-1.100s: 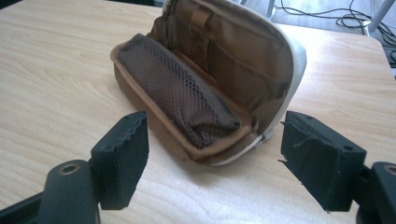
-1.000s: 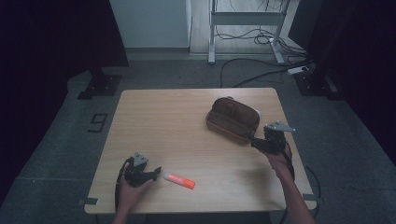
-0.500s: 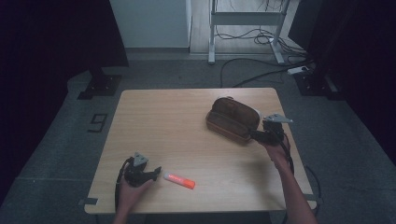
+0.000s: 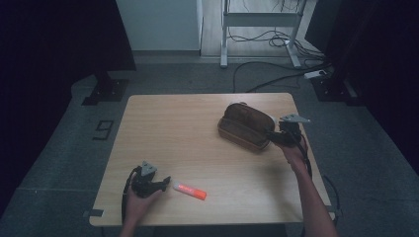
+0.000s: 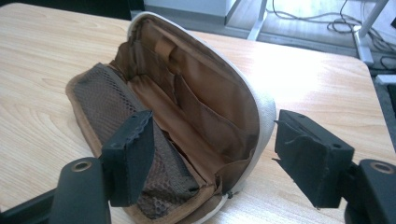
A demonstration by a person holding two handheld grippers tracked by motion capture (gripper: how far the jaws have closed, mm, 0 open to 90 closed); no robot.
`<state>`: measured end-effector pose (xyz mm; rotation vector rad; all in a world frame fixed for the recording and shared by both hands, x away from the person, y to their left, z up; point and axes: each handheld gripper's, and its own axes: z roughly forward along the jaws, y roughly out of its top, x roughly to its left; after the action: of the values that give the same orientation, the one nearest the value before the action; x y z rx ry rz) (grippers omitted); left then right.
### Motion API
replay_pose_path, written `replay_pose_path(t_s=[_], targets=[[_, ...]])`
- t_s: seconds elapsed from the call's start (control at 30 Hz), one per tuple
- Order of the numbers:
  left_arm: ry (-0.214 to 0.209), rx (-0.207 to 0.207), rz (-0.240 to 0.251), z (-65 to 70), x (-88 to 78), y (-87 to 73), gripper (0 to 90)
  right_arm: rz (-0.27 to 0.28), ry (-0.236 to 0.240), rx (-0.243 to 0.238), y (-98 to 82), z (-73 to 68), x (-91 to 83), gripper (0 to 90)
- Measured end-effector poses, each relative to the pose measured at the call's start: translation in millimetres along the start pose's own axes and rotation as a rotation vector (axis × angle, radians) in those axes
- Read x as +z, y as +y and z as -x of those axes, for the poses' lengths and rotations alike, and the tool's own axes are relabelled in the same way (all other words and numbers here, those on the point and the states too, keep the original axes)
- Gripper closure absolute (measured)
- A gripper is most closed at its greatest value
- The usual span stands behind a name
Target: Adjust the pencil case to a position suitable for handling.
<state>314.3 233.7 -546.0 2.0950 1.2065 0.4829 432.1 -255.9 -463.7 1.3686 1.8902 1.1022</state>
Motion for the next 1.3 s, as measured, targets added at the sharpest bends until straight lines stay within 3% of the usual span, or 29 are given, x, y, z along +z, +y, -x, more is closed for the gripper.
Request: replay_pose_path(t_s=[0.5,0.57,0.97,1.3], targets=[[-0.001,-0.001,0.002,-0.2,0.1,-0.1,27.9,-0.013,-0.007,0.013,5.5,8.8,22.6,27.8],[-0.002,-0.003,0.003,-0.3,0.2,-0.1,27.9,-0.020,-0.025,0.003,6.2,11.6,27.6,27.3],[-0.001,0.001,0.003,-0.3,0.5,0.2,28.0,-0.008,0.000,0.001,5.8,25.6,51.7,25.6],[-0.001,0.001,0.003,-0.3,0.5,0.2,27.9,-0.060,0.013,0.001,-4.7,27.4,73.4,31.1]])
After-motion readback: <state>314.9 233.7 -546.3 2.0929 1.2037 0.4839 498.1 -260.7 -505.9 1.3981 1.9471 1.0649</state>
